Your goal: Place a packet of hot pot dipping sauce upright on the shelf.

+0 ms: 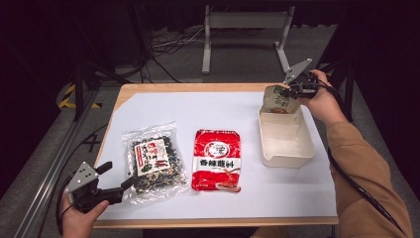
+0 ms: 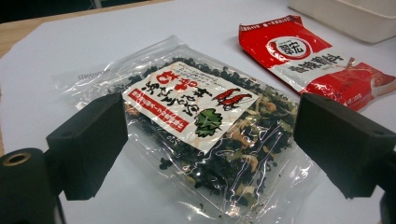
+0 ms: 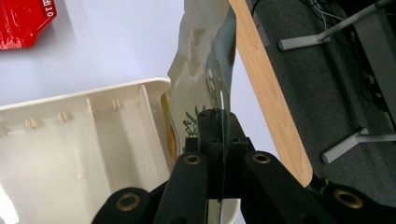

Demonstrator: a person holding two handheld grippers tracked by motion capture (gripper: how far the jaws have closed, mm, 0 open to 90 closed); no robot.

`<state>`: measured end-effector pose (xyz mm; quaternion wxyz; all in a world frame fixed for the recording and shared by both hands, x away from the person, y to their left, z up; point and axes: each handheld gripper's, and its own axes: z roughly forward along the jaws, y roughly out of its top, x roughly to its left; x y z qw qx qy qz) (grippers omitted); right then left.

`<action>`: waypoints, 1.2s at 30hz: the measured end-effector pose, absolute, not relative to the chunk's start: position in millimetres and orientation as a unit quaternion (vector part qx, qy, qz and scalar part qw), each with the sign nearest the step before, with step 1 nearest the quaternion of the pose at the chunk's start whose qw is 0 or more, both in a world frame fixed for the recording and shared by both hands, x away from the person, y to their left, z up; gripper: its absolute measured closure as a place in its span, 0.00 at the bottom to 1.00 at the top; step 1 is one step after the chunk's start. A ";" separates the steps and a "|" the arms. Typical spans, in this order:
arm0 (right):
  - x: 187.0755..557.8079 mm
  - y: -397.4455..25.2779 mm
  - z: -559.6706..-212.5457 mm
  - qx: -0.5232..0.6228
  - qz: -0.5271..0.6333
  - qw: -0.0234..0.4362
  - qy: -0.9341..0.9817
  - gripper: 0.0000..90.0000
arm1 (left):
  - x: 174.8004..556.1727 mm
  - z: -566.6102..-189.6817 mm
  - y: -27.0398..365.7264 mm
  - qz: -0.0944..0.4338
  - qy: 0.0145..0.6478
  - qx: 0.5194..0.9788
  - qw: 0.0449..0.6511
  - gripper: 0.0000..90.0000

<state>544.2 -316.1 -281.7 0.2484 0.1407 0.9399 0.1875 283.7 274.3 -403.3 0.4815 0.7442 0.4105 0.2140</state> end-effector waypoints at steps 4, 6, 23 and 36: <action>545.4 -314.8 -288.1 0.147 0.186 0.240 0.941 0.99 | 284.1 -403.0 274.6 0.215 0.410 0.744 0.481 0.12; 546.1 -313.7 -290.9 0.148 0.183 0.237 0.943 0.99 | 284.2 -403.1 274.5 0.215 0.410 0.744 0.482 0.12; 542.3 -319.0 -286.8 0.215 0.235 0.239 0.917 0.76 | 286.0 -403.5 272.2 0.211 0.408 0.747 0.481 0.12; 523.8 -325.0 -269.6 0.242 0.286 0.283 0.883 0.68 | 292.7 -404.7 268.0 0.204 0.403 0.751 0.482 0.12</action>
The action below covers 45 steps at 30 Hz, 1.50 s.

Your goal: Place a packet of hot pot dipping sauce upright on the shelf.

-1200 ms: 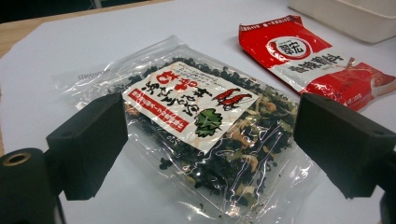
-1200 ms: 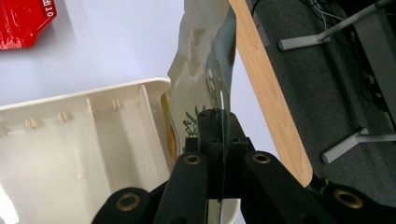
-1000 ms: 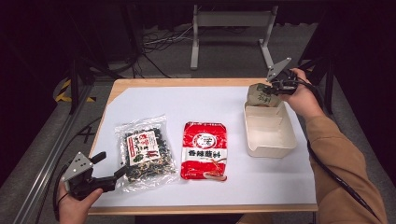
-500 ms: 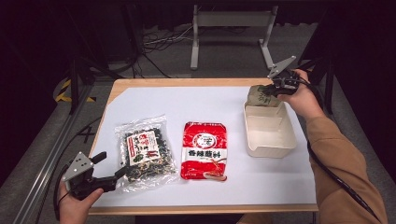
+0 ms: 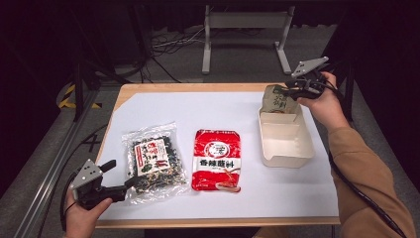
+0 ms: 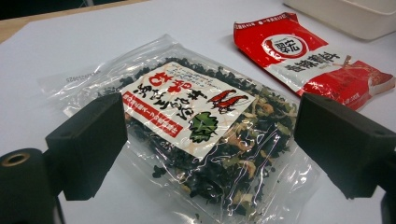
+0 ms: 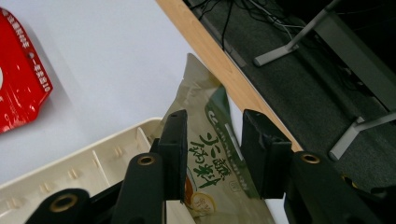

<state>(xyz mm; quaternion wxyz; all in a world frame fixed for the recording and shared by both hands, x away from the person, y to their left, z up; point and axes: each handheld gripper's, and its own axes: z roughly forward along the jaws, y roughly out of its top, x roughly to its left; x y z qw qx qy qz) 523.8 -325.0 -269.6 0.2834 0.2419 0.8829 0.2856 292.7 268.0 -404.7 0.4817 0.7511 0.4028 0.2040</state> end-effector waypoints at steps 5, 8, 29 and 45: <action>505.2 -326.3 -260.3 0.244 0.319 0.294 0.867 0.63 | 297.2 -404.3 264.2 0.201 0.396 0.755 0.482 0.12; 496.9 -325.1 -256.6 0.245 0.334 0.293 0.862 0.60 | 299.4 -404.1 262.5 0.200 0.393 0.757 0.482 0.11; 396.9 -305.0 -257.8 0.240 0.456 0.246 0.821 0.50 | 308.4 -403.0 254.3 0.192 0.381 0.764 0.484 0.11; 356.8 -299.6 -296.2 0.291 0.509 0.195 0.786 0.40 | 309.5 -402.5 253.2 0.190 0.379 0.764 0.486 0.11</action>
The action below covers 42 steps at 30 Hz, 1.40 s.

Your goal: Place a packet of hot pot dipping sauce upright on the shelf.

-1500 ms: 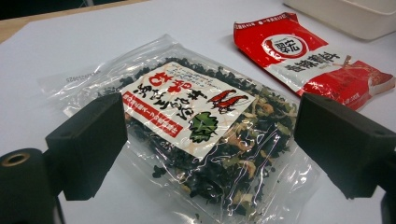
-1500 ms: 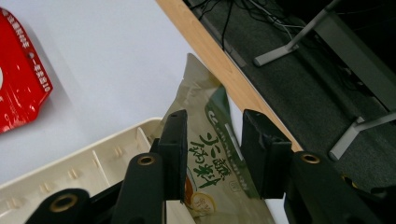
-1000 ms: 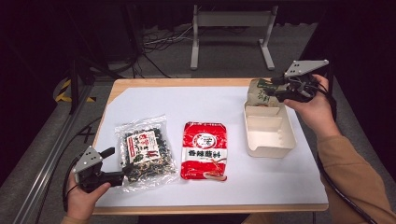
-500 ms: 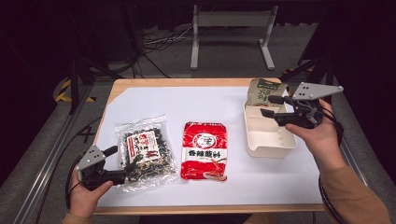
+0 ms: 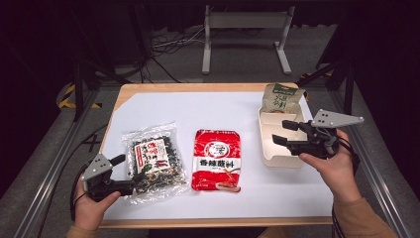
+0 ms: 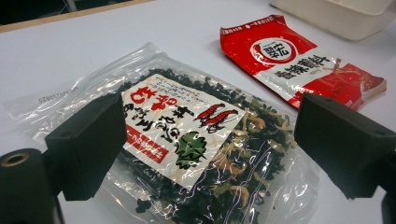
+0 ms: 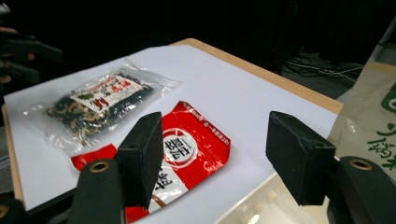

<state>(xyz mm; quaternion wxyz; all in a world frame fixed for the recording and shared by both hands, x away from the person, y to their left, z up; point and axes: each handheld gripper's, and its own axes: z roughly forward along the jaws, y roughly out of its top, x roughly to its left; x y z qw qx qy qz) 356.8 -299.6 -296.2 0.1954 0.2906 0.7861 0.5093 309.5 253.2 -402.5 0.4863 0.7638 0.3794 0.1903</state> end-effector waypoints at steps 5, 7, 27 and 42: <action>350.7 -298.6 -306.0 0.295 0.515 0.199 0.780 0.40 | 309.1 -402.7 253.2 0.192 0.378 0.765 0.485 0.11; 349.2 -298.5 -311.2 0.295 0.516 0.200 0.779 0.39 | 308.6 -402.3 253.3 0.194 0.376 0.766 0.484 0.11; 346.9 -299.3 -321.5 0.290 0.511 0.207 0.782 0.38 | 334.9 -370.2 218.9 0.174 0.342 0.796 0.469 0.11; 344.9 -298.5 -326.1 0.277 0.517 0.184 0.789 0.44 | 401.7 -356.1 157.6 0.118 0.315 0.814 0.473 0.20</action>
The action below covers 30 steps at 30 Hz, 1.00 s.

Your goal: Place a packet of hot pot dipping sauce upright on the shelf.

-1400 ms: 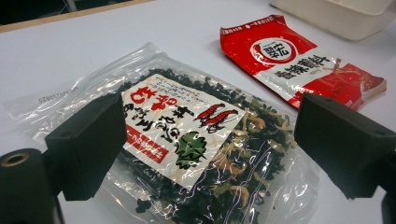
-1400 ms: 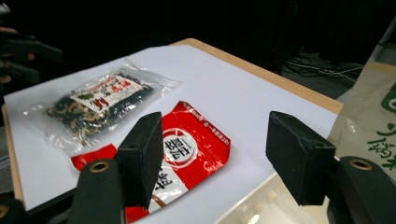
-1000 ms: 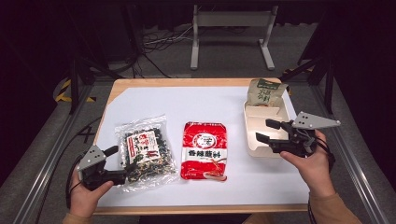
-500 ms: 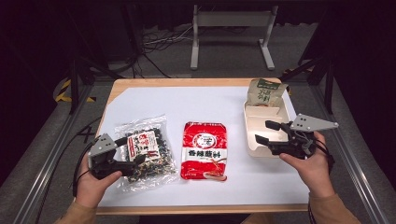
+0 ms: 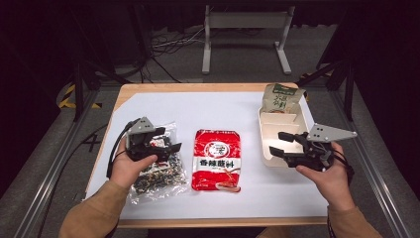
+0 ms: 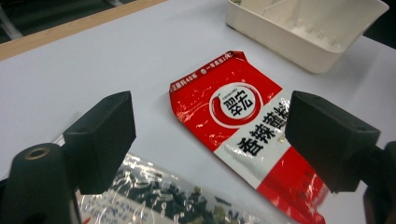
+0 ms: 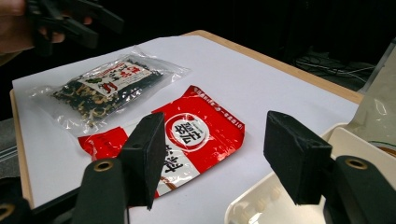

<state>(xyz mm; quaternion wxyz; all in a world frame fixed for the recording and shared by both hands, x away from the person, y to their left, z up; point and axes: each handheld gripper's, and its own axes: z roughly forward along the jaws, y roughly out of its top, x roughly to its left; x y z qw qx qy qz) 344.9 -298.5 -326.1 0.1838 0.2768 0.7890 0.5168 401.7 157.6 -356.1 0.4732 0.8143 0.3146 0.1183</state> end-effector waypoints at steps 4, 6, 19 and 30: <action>344.5 -299.1 -326.2 0.272 0.517 0.181 0.791 0.45 | 413.7 -357.7 145.0 0.120 0.307 0.819 0.469 0.23; 344.8 -298.8 -326.8 0.269 0.516 0.182 0.792 0.46 | 419.9 -359.0 140.5 0.119 0.310 0.818 0.470 0.23; 344.2 -296.3 -327.7 0.247 0.529 0.173 0.793 0.53 | 455.8 -373.6 126.4 0.098 0.352 0.808 0.462 0.17; 343.7 -296.2 -328.5 0.247 0.537 0.159 0.791 0.53 | 471.1 -389.3 111.5 0.083 0.354 0.813 0.455 0.28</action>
